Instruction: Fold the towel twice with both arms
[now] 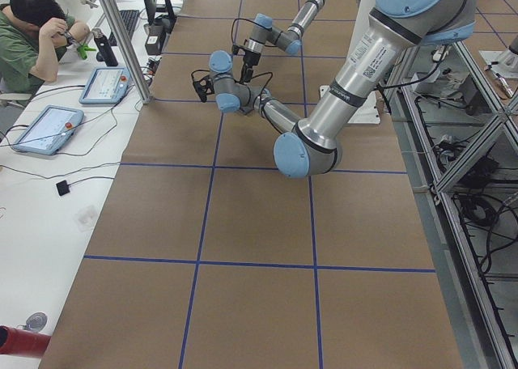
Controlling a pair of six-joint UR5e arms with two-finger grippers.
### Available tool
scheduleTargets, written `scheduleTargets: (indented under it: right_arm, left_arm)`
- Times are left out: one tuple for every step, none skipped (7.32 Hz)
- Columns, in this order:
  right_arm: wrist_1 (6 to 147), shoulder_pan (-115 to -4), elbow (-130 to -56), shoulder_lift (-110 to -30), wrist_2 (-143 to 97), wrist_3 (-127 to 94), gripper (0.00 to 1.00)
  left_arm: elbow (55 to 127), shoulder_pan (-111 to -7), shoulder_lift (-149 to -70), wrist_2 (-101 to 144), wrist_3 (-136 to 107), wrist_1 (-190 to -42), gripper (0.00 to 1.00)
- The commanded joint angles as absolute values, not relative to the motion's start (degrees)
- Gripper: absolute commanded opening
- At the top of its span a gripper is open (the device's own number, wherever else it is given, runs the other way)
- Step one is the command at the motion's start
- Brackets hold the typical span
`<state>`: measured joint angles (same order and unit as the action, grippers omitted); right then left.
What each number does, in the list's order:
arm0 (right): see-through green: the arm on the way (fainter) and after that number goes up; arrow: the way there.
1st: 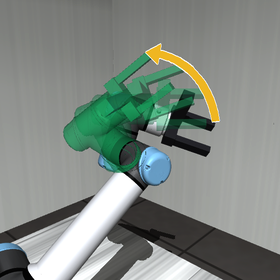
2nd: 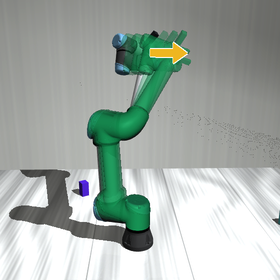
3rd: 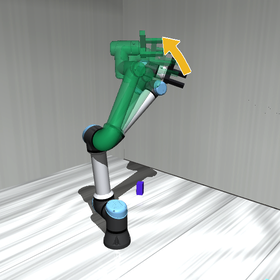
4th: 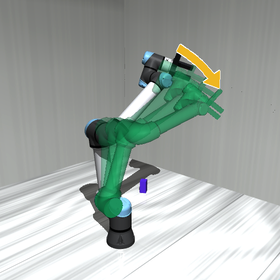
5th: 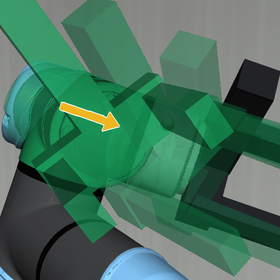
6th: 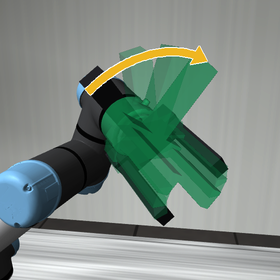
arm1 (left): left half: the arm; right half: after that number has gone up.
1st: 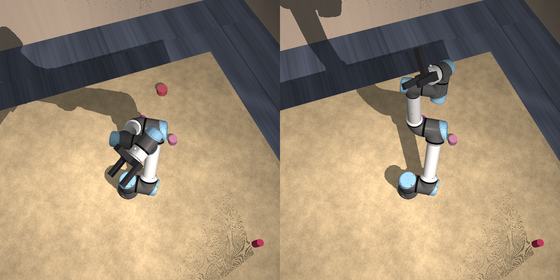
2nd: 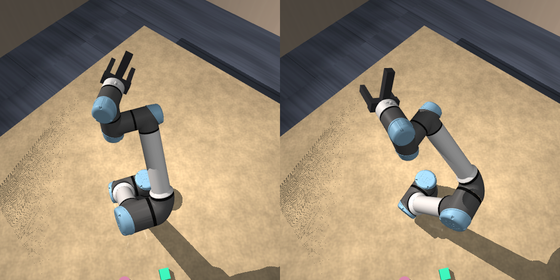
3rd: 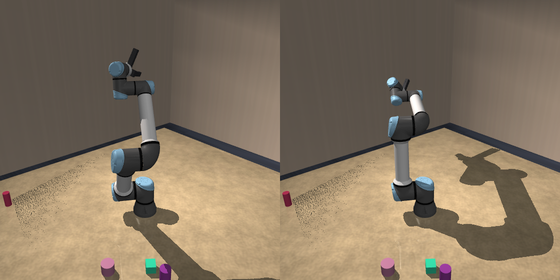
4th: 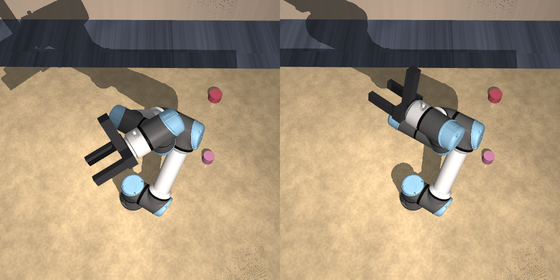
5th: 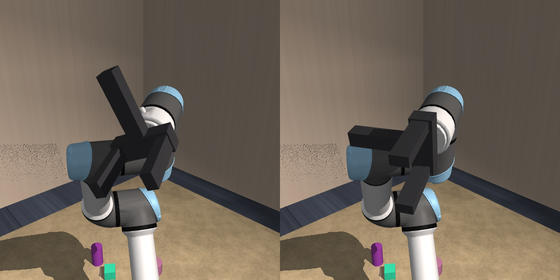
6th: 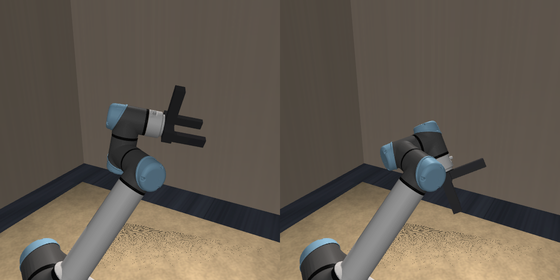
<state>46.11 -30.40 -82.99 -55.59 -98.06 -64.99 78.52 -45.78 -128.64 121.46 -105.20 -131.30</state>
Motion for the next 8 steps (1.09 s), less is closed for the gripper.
scheduleTargets:
  right_arm:
    - [46.1,-30.3,-81.7,-54.9,-97.8,-62.8,0.62]
    - [46.1,-30.3,-80.5,-53.7,-97.8,-62.0,0.56]
    - [46.1,-30.3,-79.4,-52.7,-97.8,-62.0,0.52]
    - [46.1,-30.3,-78.9,-52.7,-97.7,-61.9,0.51]
    - [46.1,-30.3,-78.7,-52.7,-97.6,-60.7,0.51]
    - [46.1,-30.3,-78.2,-52.7,-97.5,-60.1,0.50]
    - [46.1,-30.3,-78.0,-52.7,-97.5,-60.1,0.50]
    - [46.1,-30.3,-78.0,-52.7,-97.5,-60.1,0.50]
  left_arm:
    - [78.4,-45.7,-128.1,121.3,-104.1,-131.5,1.00]
    - [78.4,-45.7,-128.1,121.2,-103.3,-131.5,1.00]
    - [78.3,-45.7,-127.7,121.2,-102.8,-131.6,1.00]
    - [78.3,-45.7,-127.7,121.2,-102.8,-131.5,1.00]
    - [78.3,-45.7,-127.7,121.2,-102.8,-131.5,1.00]
    - [78.3,-45.7,-127.7,121.2,-102.8,-131.5,1.00]
    - [78.3,-45.7,-127.6,121.2,-102.8,-131.6,1.00]
    - [78.3,-45.7,-127.5,121.2,-102.8,-131.6,1.00]
